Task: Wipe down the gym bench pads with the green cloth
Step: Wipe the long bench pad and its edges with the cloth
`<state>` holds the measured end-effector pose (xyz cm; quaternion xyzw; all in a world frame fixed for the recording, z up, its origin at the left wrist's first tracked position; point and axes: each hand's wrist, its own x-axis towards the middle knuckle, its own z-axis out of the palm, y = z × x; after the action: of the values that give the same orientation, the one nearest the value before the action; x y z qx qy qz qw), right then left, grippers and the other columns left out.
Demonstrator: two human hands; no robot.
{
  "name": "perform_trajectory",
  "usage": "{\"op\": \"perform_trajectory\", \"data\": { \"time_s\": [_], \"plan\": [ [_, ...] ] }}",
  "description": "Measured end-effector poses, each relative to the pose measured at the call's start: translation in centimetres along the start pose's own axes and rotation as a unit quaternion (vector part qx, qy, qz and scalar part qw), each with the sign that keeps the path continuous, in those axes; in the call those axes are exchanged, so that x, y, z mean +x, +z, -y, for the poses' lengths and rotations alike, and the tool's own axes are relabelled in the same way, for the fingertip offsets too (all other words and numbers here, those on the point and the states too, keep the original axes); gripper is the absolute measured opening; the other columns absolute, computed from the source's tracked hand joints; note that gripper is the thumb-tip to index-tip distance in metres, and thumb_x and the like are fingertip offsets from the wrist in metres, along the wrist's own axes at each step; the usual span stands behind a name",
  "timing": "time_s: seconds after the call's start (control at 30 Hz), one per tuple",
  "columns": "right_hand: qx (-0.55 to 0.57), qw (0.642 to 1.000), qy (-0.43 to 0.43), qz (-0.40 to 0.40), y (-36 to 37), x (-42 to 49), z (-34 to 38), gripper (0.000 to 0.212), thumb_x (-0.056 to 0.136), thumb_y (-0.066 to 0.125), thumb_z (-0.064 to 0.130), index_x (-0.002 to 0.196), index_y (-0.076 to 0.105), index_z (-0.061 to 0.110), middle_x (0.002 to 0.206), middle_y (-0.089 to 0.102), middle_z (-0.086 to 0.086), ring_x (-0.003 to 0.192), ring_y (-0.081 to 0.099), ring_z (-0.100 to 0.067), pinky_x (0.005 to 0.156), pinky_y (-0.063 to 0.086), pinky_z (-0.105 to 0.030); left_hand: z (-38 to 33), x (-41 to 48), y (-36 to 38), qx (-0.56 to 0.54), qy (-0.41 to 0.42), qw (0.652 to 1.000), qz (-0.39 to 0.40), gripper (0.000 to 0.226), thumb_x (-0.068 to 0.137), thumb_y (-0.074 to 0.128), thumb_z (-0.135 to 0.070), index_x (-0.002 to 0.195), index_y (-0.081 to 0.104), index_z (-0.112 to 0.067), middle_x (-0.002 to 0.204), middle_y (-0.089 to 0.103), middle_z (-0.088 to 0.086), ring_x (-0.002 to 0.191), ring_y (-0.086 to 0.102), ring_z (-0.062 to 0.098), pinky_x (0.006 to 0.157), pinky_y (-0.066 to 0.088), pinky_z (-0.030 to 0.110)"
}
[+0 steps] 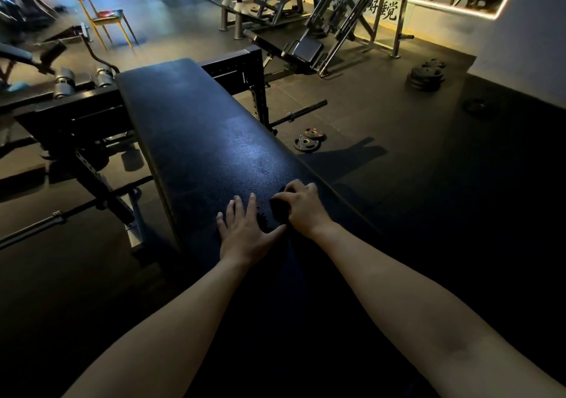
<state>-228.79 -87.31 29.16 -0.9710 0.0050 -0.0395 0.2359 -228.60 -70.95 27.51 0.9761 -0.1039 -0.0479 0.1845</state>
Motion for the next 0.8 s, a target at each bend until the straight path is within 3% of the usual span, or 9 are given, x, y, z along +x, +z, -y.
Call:
{"op": "perform_trajectory", "data": {
  "time_s": [0.2, 0.33, 0.47, 0.6, 0.67, 0.73, 0.8],
  "plan": [
    [-0.007, 0.981, 0.169, -0.098, -2.5, -2.0, -5.6, 0.049, 0.092, 0.039, 0.001, 0.127, 0.064, 0.024, 0.126, 0.044, -0.008, 0.110, 0.035, -0.034, 0.090, 0.039, -0.037, 0.0, -0.2, -0.1, 0.008, 0.008, 1.000, 0.010, 0.103, 0.077, 0.045, -0.086, 0.159, 0.007, -0.037, 0.168, -0.004, 0.011, 0.154, -0.011, 0.022, 0.122, -0.011, 0.048],
    [0.004, 0.964, 0.238, -0.117, -2.2, -1.6, -4.9, 0.049, 0.093, 0.035, -0.001, 0.129, 0.062, 0.020, 0.129, 0.044, -0.011, 0.114, 0.034, -0.034, 0.089, 0.037, -0.035, 0.0, -0.1, 0.0, 0.009, 0.006, 1.000, 0.016, 0.104, 0.077, 0.045, -0.086, 0.159, 0.007, -0.036, 0.167, -0.006, 0.012, 0.154, -0.014, 0.022, 0.122, -0.012, 0.049],
    [0.020, 0.984, 0.155, -0.088, -0.6, -0.4, -1.1, 0.048, 0.092, 0.041, 0.004, 0.127, 0.065, 0.026, 0.128, 0.053, -0.009, 0.111, 0.044, -0.034, 0.096, 0.032, -0.031, -0.2, 0.0, 0.0, 0.011, 0.005, 1.000, 0.017, 0.104, 0.078, 0.047, -0.084, 0.160, 0.007, -0.034, 0.167, -0.005, 0.014, 0.154, -0.013, 0.024, 0.121, -0.012, 0.050],
    [0.035, 0.998, 0.042, -0.013, 1.5, 0.0, 2.6, 0.041, 0.094, 0.048, 0.012, 0.124, 0.067, 0.031, 0.125, 0.058, -0.003, 0.107, 0.049, -0.033, 0.093, 0.031, -0.027, -0.1, 0.1, -0.2, -0.005, 0.008, 1.000, 0.020, 0.098, 0.083, 0.055, -0.070, 0.160, 0.008, -0.032, 0.167, -0.002, 0.014, 0.154, -0.010, 0.023, 0.122, -0.009, 0.052],
    [0.020, 1.000, 0.016, -0.013, 0.8, -0.4, 2.1, 0.041, 0.094, 0.048, 0.011, 0.123, 0.068, 0.030, 0.125, 0.059, -0.003, 0.108, 0.048, -0.034, 0.094, 0.034, -0.029, 0.0, 0.0, -0.3, -0.004, 0.010, 1.000, 0.021, 0.099, 0.083, 0.055, -0.071, 0.160, 0.007, -0.031, 0.167, -0.003, 0.014, 0.154, -0.011, 0.024, 0.122, -0.009, 0.052],
    [-0.017, 0.997, 0.049, -0.050, -0.6, -1.4, -0.2, 0.042, 0.094, 0.044, 0.007, 0.123, 0.067, 0.027, 0.127, 0.056, -0.003, 0.112, 0.042, -0.034, 0.096, 0.039, -0.035, 0.1, 0.0, -0.2, -0.003, 0.015, 1.000, 0.019, 0.103, 0.081, 0.050, -0.079, 0.160, 0.006, -0.031, 0.167, -0.004, 0.014, 0.154, -0.012, 0.024, 0.121, -0.011, 0.050],
    [-0.035, 0.985, 0.141, -0.097, -2.2, -2.5, -3.1, 0.044, 0.094, 0.039, 0.007, 0.126, 0.062, 0.026, 0.131, 0.051, -0.004, 0.115, 0.038, -0.033, 0.094, 0.041, -0.038, 0.2, -0.2, -0.1, -0.009, 0.016, 1.000, 0.013, 0.104, 0.079, 0.048, -0.082, 0.160, 0.006, -0.031, 0.167, -0.004, 0.014, 0.154, -0.013, 0.023, 0.121, -0.012, 0.050]
  ]
}}
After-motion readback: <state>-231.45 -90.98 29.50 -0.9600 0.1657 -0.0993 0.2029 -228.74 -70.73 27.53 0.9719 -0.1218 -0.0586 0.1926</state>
